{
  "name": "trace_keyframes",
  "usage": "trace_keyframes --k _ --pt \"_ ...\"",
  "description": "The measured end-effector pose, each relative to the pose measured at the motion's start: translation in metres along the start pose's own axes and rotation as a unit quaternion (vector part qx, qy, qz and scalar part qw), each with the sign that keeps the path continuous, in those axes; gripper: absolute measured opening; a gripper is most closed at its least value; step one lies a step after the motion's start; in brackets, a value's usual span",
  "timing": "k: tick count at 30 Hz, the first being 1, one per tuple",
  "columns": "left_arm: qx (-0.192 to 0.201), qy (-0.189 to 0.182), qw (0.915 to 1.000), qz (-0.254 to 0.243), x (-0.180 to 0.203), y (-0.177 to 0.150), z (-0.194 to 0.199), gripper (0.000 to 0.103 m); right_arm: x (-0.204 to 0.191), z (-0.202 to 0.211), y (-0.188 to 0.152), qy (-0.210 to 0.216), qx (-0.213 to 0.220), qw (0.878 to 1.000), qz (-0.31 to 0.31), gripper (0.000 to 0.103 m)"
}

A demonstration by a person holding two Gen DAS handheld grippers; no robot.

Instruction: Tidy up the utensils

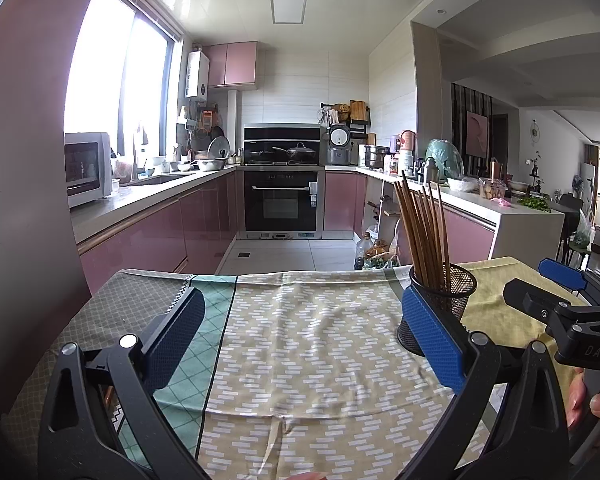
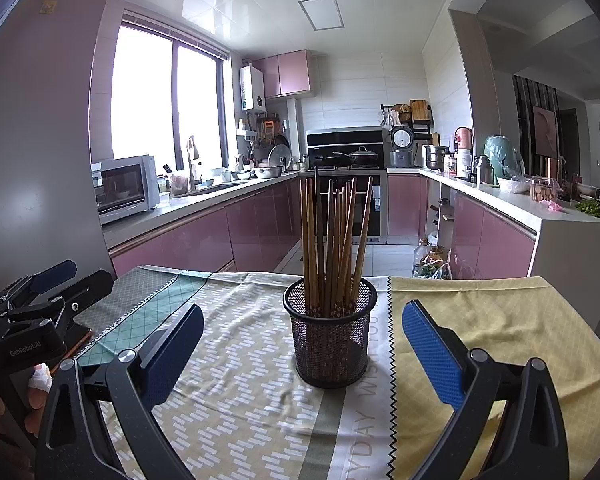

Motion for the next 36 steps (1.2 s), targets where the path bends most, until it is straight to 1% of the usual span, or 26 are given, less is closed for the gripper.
trace_keyframes --k 30,36 --pt "-0.003 0.000 1.0000 0.000 0.0013 -0.0001 -0.0001 0.097 0.0005 -0.0012 -0.0031 0.001 -0.002 1.000 -0.005 0.096" --pt "-0.006 -0.002 1.0000 0.001 0.0035 -0.0042 0.0006 0.097 -0.0012 -0.0008 -0.0043 0.000 -0.002 1.000 -0.005 0.096"
Point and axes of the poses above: each gripper's, at about its wrist camera, not at the fingertips, and z roughly against the way its jaws point, x to its right, y to its top, the point moved 10 cm from there along -z, roughly the way its jaws point, and after that the axes turned 1 degree about -x, right-handed, at the moved point
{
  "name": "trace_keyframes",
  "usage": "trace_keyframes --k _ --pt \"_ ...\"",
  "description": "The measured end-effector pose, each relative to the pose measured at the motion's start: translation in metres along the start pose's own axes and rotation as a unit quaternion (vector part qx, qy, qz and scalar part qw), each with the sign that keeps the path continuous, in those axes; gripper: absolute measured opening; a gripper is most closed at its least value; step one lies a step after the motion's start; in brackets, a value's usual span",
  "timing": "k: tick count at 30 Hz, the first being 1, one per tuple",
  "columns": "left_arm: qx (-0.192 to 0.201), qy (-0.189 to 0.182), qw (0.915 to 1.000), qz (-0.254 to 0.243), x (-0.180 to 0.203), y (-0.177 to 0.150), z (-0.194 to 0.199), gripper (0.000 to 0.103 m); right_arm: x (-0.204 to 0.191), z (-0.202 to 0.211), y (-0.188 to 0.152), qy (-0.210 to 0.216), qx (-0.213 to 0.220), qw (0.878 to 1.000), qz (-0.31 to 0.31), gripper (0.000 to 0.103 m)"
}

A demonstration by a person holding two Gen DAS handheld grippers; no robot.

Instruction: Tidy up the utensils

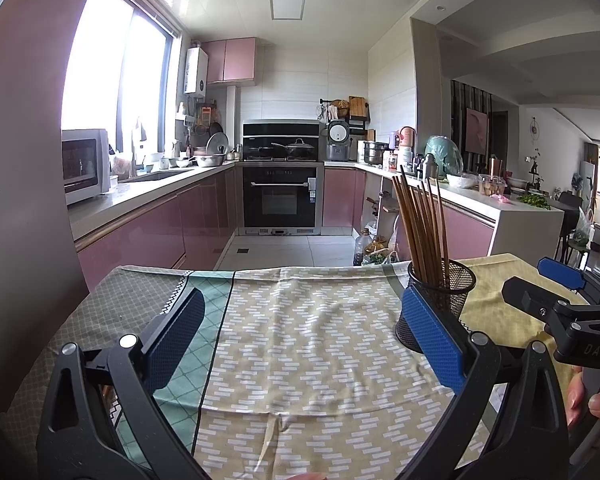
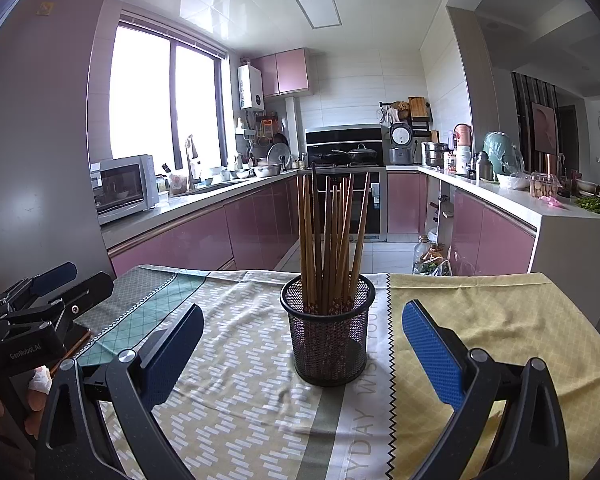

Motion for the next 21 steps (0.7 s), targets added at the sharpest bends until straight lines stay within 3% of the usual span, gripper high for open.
trace_keyframes --k 10,15,18,21 --pt "-0.012 0.015 0.9998 0.001 -0.004 -0.002 -0.004 0.097 0.007 -0.001 -0.001 -0.003 -0.004 1.000 -0.004 0.096" --pt "-0.043 0.023 0.9987 0.014 -0.013 -0.012 -0.014 0.097 0.042 -0.007 -0.008 -0.045 -0.021 0.999 -0.009 0.096" --pt "-0.076 0.029 0.9964 0.021 -0.024 -0.023 -0.025 0.097 0.082 -0.023 -0.027 -0.091 -0.079 0.993 -0.011 0.096" --pt "-0.110 0.039 0.9929 0.021 -0.035 -0.036 -0.042 0.097 0.135 -0.046 -0.059 -0.146 -0.161 0.976 -0.015 0.096"
Point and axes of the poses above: each gripper's, at about its wrist camera, not at the fingertips, and z roughly against the way its jaws point, x to its right, y to its top, the point moved 10 cm from there along -z, roughly the way its jaws point, and after that the axes turned 1 degree about -x, right-handed, at the moved point
